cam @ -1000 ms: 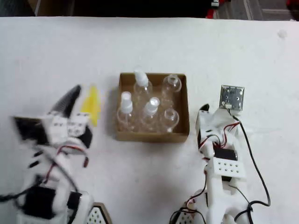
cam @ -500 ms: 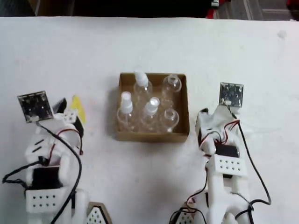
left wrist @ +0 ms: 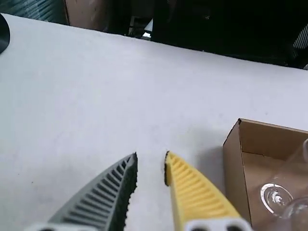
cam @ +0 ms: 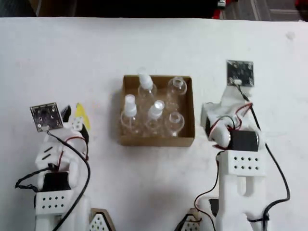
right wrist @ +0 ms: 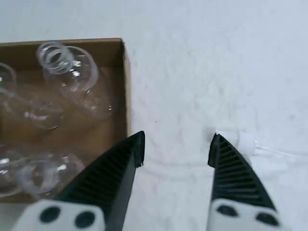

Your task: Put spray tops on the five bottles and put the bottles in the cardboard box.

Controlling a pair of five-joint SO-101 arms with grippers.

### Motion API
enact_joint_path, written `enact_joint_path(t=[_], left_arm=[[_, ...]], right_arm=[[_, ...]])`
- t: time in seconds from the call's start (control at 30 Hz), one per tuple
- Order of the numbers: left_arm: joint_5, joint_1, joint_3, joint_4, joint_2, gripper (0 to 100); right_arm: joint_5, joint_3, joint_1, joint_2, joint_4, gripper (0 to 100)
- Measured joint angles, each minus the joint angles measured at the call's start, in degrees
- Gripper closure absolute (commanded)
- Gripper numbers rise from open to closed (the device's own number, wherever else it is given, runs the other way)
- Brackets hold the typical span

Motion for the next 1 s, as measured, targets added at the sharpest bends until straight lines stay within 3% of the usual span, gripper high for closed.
enact_joint_path(t=[0.17, 0.4, 0.7, 1.0], left_arm=[[-0.4, 0.0, 1.9, -1.8, 0.0, 91], [-2.5, 0.0, 4.9, -6.3, 0.0, 91], [-2.9, 4.4, 6.4, -8.8, 0.0, 91], [-2.9, 4.7, 6.4, -8.9, 0.0, 91]], right_arm=[[-1.1, -14.7, -12.6, -0.1, 14.5, 79.7], [0.4, -15.4, -24.1, -0.1, 13.5, 79.7], [0.8, -15.4, -30.6, -2.3, 11.2, 79.7], [1.0, -15.3, -30.9, 0.4, 10.2, 80.0]])
